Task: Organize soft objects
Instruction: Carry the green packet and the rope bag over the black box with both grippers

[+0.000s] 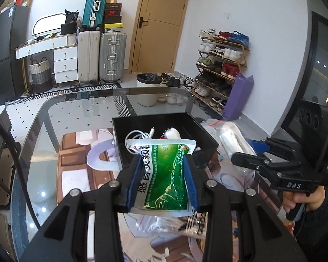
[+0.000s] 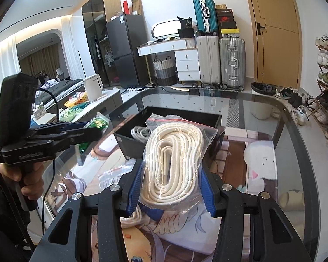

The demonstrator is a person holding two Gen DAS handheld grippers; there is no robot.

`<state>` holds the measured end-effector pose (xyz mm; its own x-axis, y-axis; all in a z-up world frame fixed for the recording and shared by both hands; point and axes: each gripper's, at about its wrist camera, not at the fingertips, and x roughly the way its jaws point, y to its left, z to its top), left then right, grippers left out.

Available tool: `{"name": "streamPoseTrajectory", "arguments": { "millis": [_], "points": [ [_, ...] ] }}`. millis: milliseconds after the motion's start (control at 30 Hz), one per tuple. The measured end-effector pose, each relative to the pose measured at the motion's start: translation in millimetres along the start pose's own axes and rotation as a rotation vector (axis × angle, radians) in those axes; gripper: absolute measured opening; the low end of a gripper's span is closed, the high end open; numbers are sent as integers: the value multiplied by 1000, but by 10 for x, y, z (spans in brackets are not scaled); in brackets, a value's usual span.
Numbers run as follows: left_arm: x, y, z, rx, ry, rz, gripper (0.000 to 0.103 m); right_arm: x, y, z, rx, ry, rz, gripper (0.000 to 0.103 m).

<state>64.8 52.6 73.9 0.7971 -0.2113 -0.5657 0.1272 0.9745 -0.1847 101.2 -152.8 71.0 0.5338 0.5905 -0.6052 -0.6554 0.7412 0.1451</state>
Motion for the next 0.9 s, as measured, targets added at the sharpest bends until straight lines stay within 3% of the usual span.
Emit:
{"name": "streamPoseTrajectory", "arguments": {
  "millis": [433,900],
  "points": [
    [362,63,262,23,-19,103,37,162,-145,270,-2,-9,-1,48],
    [792,146,389,16,19,112,37,514,-260,498,-11,21,16,48]
  ]
}}
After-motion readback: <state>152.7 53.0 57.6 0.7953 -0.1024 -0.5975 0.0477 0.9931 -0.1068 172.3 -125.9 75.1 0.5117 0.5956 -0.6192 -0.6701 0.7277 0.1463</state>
